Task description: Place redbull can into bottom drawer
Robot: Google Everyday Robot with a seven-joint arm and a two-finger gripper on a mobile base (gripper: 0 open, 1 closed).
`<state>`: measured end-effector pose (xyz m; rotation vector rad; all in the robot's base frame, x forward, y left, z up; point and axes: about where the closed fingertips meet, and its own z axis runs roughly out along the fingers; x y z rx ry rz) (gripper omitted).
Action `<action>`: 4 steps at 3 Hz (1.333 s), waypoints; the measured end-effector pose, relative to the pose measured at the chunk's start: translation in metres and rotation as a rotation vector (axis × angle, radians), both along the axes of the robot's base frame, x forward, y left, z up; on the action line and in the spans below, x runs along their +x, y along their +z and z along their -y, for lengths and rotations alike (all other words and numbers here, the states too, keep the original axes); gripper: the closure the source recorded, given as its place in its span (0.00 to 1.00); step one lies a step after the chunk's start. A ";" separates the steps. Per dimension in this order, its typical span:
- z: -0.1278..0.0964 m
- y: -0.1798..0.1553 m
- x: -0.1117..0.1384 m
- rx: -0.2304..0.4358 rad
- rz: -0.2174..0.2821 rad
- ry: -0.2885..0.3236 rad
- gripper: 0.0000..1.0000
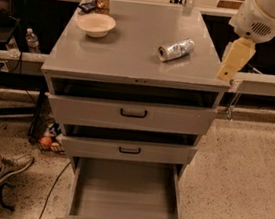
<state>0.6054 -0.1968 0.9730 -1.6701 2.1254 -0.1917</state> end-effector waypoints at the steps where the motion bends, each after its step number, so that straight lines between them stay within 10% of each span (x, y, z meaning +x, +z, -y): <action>1: -0.002 -0.011 0.033 0.035 0.017 -0.052 0.00; 3: -0.003 -0.022 0.062 0.063 0.006 -0.157 0.00; 4: -0.002 -0.017 0.085 0.142 0.047 -0.311 0.00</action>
Offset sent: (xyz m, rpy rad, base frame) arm 0.0976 0.0015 -0.0296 0.0843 0.0088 -0.2954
